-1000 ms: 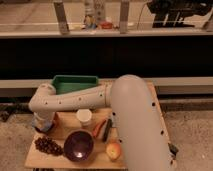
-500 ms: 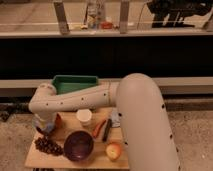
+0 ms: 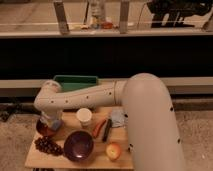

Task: Wipe red bowl with sponge

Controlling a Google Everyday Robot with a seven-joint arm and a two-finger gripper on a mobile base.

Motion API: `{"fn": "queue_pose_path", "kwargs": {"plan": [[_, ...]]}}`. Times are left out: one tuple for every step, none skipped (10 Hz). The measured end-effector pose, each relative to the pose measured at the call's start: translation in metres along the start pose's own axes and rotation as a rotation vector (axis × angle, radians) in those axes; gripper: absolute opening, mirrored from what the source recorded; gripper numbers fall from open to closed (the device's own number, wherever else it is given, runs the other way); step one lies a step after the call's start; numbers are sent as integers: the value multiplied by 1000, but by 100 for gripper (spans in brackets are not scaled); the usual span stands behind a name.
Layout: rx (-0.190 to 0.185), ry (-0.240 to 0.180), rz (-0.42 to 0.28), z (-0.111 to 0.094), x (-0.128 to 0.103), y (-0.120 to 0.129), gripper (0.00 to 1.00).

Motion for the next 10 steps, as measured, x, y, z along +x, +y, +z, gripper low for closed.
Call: {"fn": "queue_pose_path", "kwargs": {"plan": [[-3, 8, 4, 0, 1, 6, 0], [-6, 26, 2, 1, 8, 12, 0], [-3, 45, -10, 3, 16, 12, 0], [4, 71, -28, 8, 27, 8, 0], [10, 91, -37, 13, 33, 7, 0], [16, 114, -44, 20, 39, 10, 0], [20, 131, -51, 23, 43, 9, 0], [27, 154, -61, 24, 48, 6, 0], [38, 175, -69, 25, 52, 2, 0], [49, 191, -79, 25, 56, -3, 0]]}}
